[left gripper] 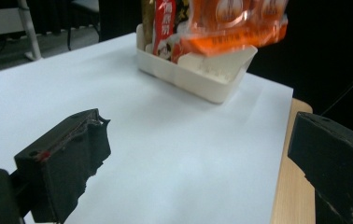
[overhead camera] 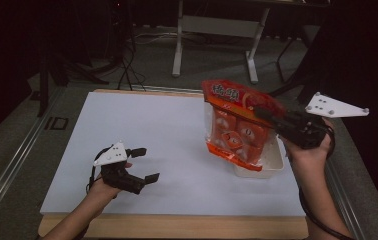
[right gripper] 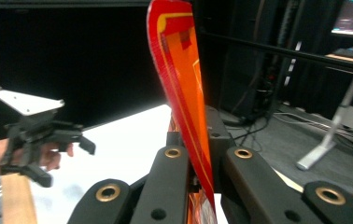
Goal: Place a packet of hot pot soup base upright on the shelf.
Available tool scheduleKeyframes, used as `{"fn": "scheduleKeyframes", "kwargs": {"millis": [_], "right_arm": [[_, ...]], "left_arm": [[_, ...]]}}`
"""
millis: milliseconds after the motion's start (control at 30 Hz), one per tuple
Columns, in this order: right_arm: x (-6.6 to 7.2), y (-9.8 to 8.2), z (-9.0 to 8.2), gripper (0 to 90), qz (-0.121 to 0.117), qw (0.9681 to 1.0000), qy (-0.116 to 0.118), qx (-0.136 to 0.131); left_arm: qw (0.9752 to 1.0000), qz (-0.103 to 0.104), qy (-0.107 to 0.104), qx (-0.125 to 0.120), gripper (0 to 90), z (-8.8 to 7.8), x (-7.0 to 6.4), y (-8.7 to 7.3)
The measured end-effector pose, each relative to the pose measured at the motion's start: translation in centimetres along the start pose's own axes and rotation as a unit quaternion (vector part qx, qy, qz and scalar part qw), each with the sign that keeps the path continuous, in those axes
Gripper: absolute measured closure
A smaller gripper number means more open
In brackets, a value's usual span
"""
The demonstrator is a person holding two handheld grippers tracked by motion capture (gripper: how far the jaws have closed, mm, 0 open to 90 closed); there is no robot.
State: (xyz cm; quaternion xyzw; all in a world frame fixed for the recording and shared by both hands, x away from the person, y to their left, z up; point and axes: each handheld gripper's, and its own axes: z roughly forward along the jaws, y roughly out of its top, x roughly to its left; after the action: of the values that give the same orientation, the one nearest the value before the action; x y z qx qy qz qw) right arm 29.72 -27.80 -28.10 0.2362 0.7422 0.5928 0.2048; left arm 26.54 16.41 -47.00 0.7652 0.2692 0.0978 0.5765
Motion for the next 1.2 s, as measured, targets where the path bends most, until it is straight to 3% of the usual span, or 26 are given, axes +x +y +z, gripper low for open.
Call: {"fn": "scheduleKeyframes", "kwargs": {"millis": [100,233,400,600,800,1200], "right_arm": [[-1.0,-0.2,-0.9,90.0,0.005,0.9998,-0.018,-0.002],[-2.4,-0.7,-2.0,90.0,0.017,0.999,-0.04,-0.004],[-3.9,-1.9,-2.8,90.0,0.031,0.9975,-0.063,0.002],[-5.4,-3.4,-2.8,90.0,0.05,0.996,-0.072,0.013],[-6.5,-4.8,-2.0,90.0,0.058,0.9947,-0.081,0.028],[-8.1,-7.0,-0.7,90.0,0.083,0.9939,-0.065,0.033]], "left_arm": [[0.9997,-0.023,0.008,0.009,1.9,-0.4,0.0,-0.7],[0.999,-0.038,0.01,0.021,0.8,-0.5,0.1,-1.9],[0.9984,-0.055,0.006,0.014,0.8,-0.5,0.4,-3.0],[0.9978,-0.064,0.013,0.011,0.8,-0.4,0.7,-3.5],[0.9982,-0.057,0.018,0.009,0.8,-0.5,0.7,-3.5],[0.9974,-0.067,0.025,0.005,0.8,-0.7,1.2,-3.8]]}}
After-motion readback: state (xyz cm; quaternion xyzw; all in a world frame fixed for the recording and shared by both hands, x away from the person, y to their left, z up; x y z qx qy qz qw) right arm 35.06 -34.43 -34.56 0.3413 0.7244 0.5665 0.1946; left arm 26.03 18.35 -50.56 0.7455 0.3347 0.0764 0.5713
